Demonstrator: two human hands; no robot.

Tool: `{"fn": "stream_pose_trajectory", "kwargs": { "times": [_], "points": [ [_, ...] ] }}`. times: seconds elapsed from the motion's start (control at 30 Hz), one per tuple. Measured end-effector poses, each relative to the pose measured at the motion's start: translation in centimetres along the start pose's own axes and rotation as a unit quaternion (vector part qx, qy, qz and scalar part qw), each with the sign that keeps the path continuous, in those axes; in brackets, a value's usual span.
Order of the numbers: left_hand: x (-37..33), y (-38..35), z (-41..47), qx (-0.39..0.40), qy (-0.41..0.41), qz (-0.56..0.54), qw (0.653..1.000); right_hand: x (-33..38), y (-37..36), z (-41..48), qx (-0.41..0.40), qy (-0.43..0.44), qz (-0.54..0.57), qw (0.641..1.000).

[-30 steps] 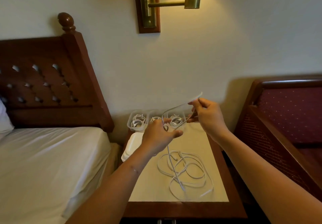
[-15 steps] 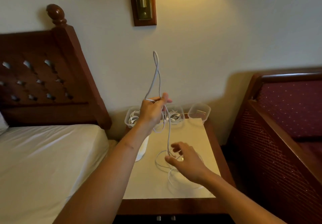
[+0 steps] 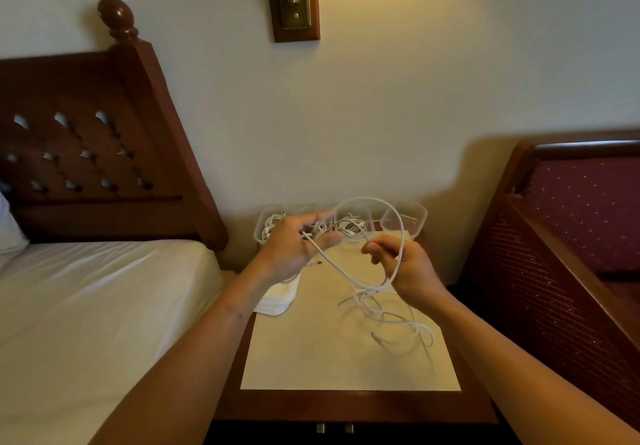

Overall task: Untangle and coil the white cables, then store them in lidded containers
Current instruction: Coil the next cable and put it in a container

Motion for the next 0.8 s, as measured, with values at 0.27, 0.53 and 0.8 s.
{"fn": "stream_pose_trajectory", "kwargs": {
  "times": [0.27,0.53,0.8],
  "points": [
    [-0.5,-2.1,1.5,0.008,0.012,-0.033,0.999,1.3,-1.7,0.4,0.101,0.021,-0.048,0.994],
    [-4.2,0.2,1.1,-0.061,-0.043,-0.055,0.996,-2.5,-2.1,-0.9,0.087,0.001,-0.106,0.991],
    [-1.7,4.4,-0.4,-0.162,0.031,-0.1,0.981,-3.2,-0.8,-0.5,0.016,-0.095,0.065,0.993]
  ]
}}
Point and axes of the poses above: each hand's wrist, its own z-axis towards the middle knuckle, its own y-axis out of the back of the hand, x = y × z, the point moved 10 cm from there along z, towards the middle knuckle, and after that the axes turned 2 degrees about -x, right-handed, at the moved point
